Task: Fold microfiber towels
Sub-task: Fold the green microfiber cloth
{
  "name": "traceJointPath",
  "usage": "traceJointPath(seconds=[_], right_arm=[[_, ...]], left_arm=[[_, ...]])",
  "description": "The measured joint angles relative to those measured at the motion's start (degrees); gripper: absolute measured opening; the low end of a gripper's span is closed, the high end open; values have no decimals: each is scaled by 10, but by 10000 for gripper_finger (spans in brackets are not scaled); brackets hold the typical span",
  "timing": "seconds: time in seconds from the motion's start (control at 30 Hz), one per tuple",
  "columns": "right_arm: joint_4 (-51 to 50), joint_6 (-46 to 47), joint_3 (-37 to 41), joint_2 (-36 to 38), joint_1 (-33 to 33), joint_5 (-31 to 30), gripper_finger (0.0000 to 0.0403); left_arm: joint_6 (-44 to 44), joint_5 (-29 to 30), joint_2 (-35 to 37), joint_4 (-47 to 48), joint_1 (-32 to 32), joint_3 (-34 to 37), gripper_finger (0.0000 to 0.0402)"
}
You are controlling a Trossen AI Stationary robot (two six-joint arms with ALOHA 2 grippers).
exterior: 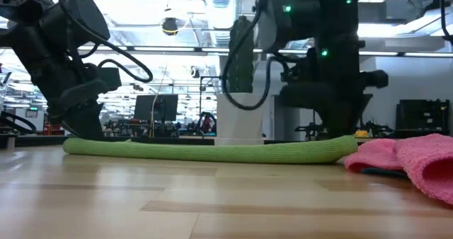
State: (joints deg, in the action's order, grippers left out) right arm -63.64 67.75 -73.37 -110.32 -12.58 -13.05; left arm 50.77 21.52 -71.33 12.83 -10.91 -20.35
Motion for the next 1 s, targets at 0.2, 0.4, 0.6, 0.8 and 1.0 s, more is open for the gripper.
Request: traceJointPath(seconds=[0.2, 0.4, 0.6, 0.8, 1.0], right_arm=[[60, 6, -6, 77, -10, -54, 120], [204, -60, -6, 112, -57, -102, 120], [314, -15, -3, 47, -115, -130, 120], [396, 38, -2, -45, -150, -128, 120], [401, 87, -2, -72, -156, -126, 120]], left_arm=[[7, -8, 0, 2, 0, -11, 4], [-46, -17, 4, 1, 0, -48, 4], [-68, -79, 4, 29, -1, -100, 4], [-59, -87, 4, 27, -30, -121, 4], [-36, -25, -16, 25, -69, -111, 4]])
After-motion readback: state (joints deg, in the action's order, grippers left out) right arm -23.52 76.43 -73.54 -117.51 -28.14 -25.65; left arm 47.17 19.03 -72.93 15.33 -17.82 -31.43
